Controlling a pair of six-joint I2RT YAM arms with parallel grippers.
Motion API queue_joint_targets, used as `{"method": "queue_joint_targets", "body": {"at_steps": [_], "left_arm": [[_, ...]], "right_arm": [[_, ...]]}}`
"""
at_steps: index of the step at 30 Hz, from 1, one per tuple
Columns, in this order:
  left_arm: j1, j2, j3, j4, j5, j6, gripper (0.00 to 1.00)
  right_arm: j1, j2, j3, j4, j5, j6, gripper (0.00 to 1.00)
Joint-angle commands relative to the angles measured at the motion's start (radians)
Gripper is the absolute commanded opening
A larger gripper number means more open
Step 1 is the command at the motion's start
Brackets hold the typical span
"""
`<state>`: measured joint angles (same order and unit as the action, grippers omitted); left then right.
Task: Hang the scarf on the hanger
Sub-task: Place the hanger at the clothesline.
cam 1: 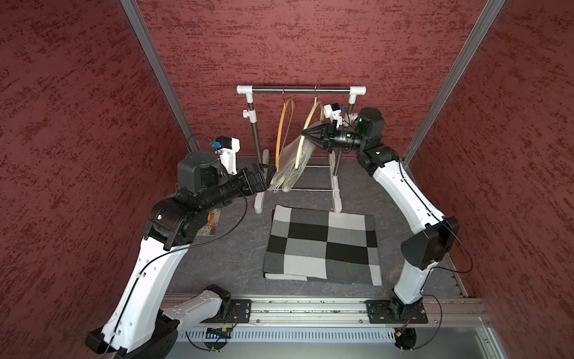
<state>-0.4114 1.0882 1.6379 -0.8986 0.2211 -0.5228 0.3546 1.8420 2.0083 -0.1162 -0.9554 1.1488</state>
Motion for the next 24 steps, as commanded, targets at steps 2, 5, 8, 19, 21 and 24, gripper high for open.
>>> {"method": "queue_joint_targets", "body": {"at_steps": [2, 5, 8, 19, 21, 24], "left_arm": [[0.017, 0.022, -0.020, -0.007, 0.020, -0.020, 1.00], [0.021, 0.026, -0.047, 0.014, 0.031, -0.017, 1.00], [0.035, 0.034, -0.056, 0.030, 0.013, -0.023, 1.00], [0.103, 0.214, 0.060, 0.089, -0.022, 0.045, 1.00], [0.103, 0.241, 0.069, 0.147, -0.002, 0.067, 1.00], [0.098, 0.266, 0.064, 0.262, 0.005, 0.115, 0.99]], "right_arm": [[-0.059, 0.001, 0.065, 0.117, -0.038, 0.034, 0.00], [-0.085, 0.006, 0.038, 0.135, -0.047, 0.049, 0.00], [-0.099, -0.004, -0.019, 0.171, -0.052, 0.071, 0.00], [-0.104, -0.123, -0.223, 0.116, -0.078, -0.088, 0.56], [-0.107, -0.156, -0.225, 0.035, -0.063, -0.187, 0.75], [-0.118, -0.221, -0.227, -0.136, -0.005, -0.370, 0.83]]}}
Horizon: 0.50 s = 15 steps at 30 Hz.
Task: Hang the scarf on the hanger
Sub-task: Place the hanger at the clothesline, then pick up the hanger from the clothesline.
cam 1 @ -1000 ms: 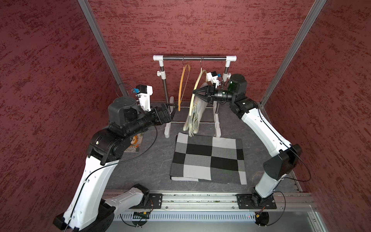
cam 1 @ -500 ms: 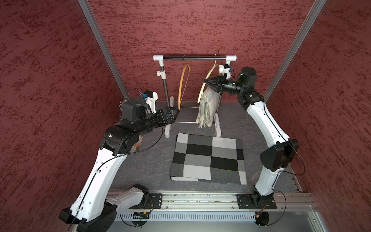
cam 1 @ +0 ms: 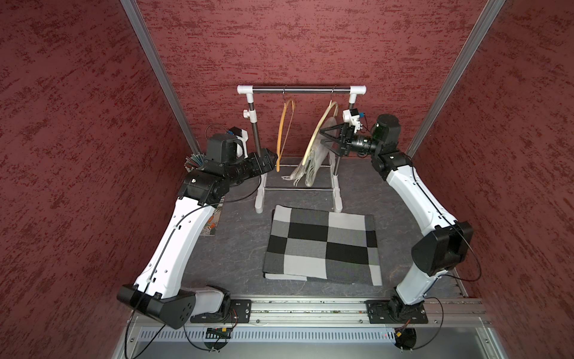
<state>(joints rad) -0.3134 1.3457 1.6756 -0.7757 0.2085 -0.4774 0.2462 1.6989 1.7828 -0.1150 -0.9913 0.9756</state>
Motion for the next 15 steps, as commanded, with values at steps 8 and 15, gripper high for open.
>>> {"method": "queue_joint_targets", "body": {"at_steps": [8, 15], "left_arm": [[-0.048, 0.223, 0.227, 0.126, -0.084, 0.253, 0.89], [-0.119, 0.423, 0.431, 0.037, -0.282, 0.406, 0.61]], "right_arm": [[-0.086, -0.347, -0.201, -0.255, 0.146, -0.382, 0.86], [-0.090, -0.541, -0.370, -0.267, 0.137, -0.436, 0.87]]}}
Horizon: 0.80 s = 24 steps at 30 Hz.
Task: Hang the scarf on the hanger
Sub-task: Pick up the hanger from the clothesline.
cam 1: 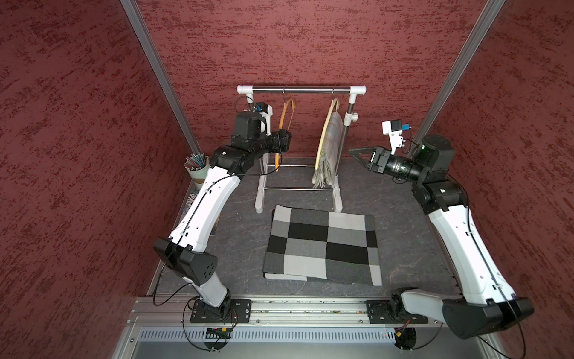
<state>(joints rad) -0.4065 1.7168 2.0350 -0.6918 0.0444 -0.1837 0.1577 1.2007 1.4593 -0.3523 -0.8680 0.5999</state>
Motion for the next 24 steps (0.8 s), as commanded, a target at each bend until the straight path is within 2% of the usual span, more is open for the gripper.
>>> {"method": "queue_joint_targets", "body": {"at_steps": [1, 5, 12, 17, 22, 24], "left_arm": [[-0.038, 0.075, 0.105, -0.060, -0.160, 0.133, 0.53], [-0.073, 0.142, 0.207, -0.117, -0.252, 0.183, 0.36], [-0.080, 0.200, 0.336, -0.177, -0.268, 0.202, 0.00], [-0.092, 0.181, 0.382, -0.146, -0.275, 0.214, 0.00], [-0.103, 0.119, 0.373, -0.117, -0.192, 0.195, 0.00], [-0.130, 0.086, 0.350, -0.102, -0.201, 0.202, 0.00]], "right_arm": [[-0.003, -0.059, -0.064, -0.043, 0.013, -0.068, 0.86], [-0.002, -0.113, -0.117, -0.092, 0.001, -0.097, 0.86], [-0.003, -0.154, -0.150, -0.120, 0.003, -0.104, 0.86], [-0.003, -0.158, -0.169, -0.109, 0.003, -0.095, 0.86], [-0.003, -0.168, -0.180, -0.096, 0.004, -0.095, 0.86], [-0.003, -0.173, -0.181, -0.101, 0.005, -0.104, 0.86]]}}
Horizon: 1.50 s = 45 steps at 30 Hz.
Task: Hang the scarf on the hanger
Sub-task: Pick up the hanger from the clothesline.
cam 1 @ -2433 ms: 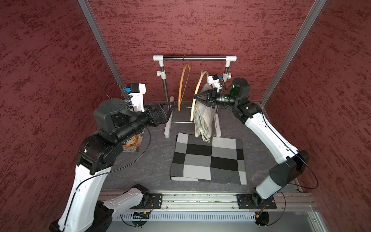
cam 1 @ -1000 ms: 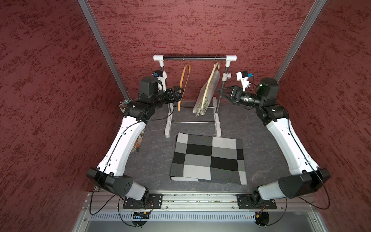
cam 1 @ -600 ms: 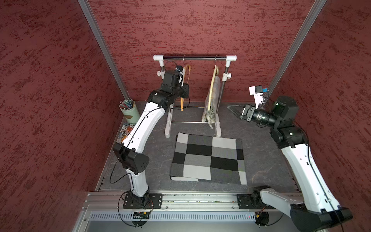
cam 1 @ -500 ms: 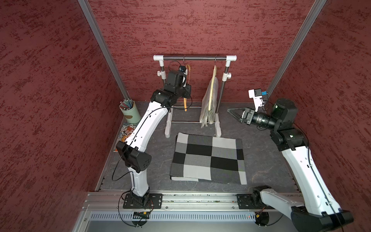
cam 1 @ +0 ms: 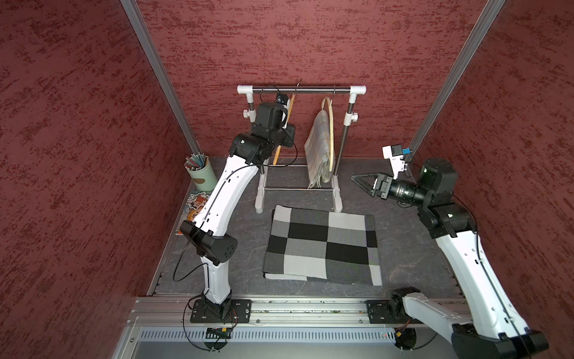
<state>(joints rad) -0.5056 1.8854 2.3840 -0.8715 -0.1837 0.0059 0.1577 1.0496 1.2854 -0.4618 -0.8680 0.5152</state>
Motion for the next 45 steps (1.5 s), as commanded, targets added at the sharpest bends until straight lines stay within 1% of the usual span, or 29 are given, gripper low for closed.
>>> {"method": "queue_joint_targets", "body": {"at_steps": [1, 3, 8, 13, 18, 21, 25, 28, 30, 32, 33, 34, 35, 38, 41, 43, 45], "left_arm": [[-0.045, -0.102, -0.021, 0.096, 0.011, 0.017, 0.00], [-0.065, -0.151, -0.088, 0.148, -0.009, 0.017, 0.00], [-0.071, -0.298, -0.274, 0.224, -0.027, -0.044, 0.00], [-0.077, -0.536, -0.584, 0.293, -0.042, -0.114, 0.00], [-0.077, -0.803, -0.852, 0.221, -0.036, -0.190, 0.00], [-0.079, -0.968, -1.005, 0.166, 0.001, -0.226, 0.00], [-0.082, -1.143, -1.188, 0.106, 0.054, -0.285, 0.00], [-0.101, -1.226, -1.317, 0.106, 0.080, -0.342, 0.00], [-0.137, -1.256, -1.401, 0.138, 0.068, -0.378, 0.00], [-0.200, -1.265, -1.471, 0.168, 0.001, -0.399, 0.00], [-0.235, -1.259, -1.498, 0.182, -0.043, -0.408, 0.00], [-0.275, -1.250, -1.518, 0.199, -0.082, -0.411, 0.00], [-0.312, -1.242, -1.534, 0.218, -0.116, -0.410, 0.00], [-0.399, -1.215, -1.565, 0.286, -0.180, -0.390, 0.00], [-0.464, -1.165, -1.560, 0.300, -0.246, -0.371, 0.00], [-0.498, -1.142, -1.554, 0.297, -0.284, -0.359, 0.00], [-0.528, -1.130, -1.555, 0.300, -0.314, -0.348, 0.00]], "right_arm": [[-0.003, -0.025, -0.009, 0.006, 0.004, -0.022, 0.86], [-0.002, -0.029, -0.012, 0.001, 0.004, -0.027, 0.86], [-0.003, -0.042, -0.015, -0.018, 0.008, -0.036, 0.86], [-0.003, -0.055, -0.004, -0.041, 0.004, -0.041, 0.86], [-0.003, -0.088, -0.003, -0.054, -0.013, -0.022, 0.86], [-0.003, -0.114, -0.014, -0.057, -0.038, 0.008, 0.86], [0.006, -0.159, -0.033, -0.068, -0.069, 0.046, 0.86], [0.040, -0.188, -0.051, -0.064, -0.075, 0.099, 0.86], [0.087, -0.198, -0.063, -0.069, -0.040, 0.131, 0.86], [0.177, -0.196, -0.069, -0.072, 0.021, 0.155, 0.86], [0.243, -0.183, -0.061, -0.084, 0.078, 0.156, 0.86], [0.300, -0.163, -0.047, -0.104, 0.125, 0.154, 0.85], [0.384, -0.128, -0.024, -0.132, 0.198, 0.159, 0.84], [0.503, -0.014, 0.028, -0.178, 0.331, 0.199, 0.82], [0.556, 0.116, 0.093, -0.225, 0.424, 0.253, 0.78], [0.575, 0.202, 0.142, -0.249, 0.457, 0.289, 0.77], [0.590, 0.277, 0.203, -0.261, 0.469, 0.299, 0.77]]}}
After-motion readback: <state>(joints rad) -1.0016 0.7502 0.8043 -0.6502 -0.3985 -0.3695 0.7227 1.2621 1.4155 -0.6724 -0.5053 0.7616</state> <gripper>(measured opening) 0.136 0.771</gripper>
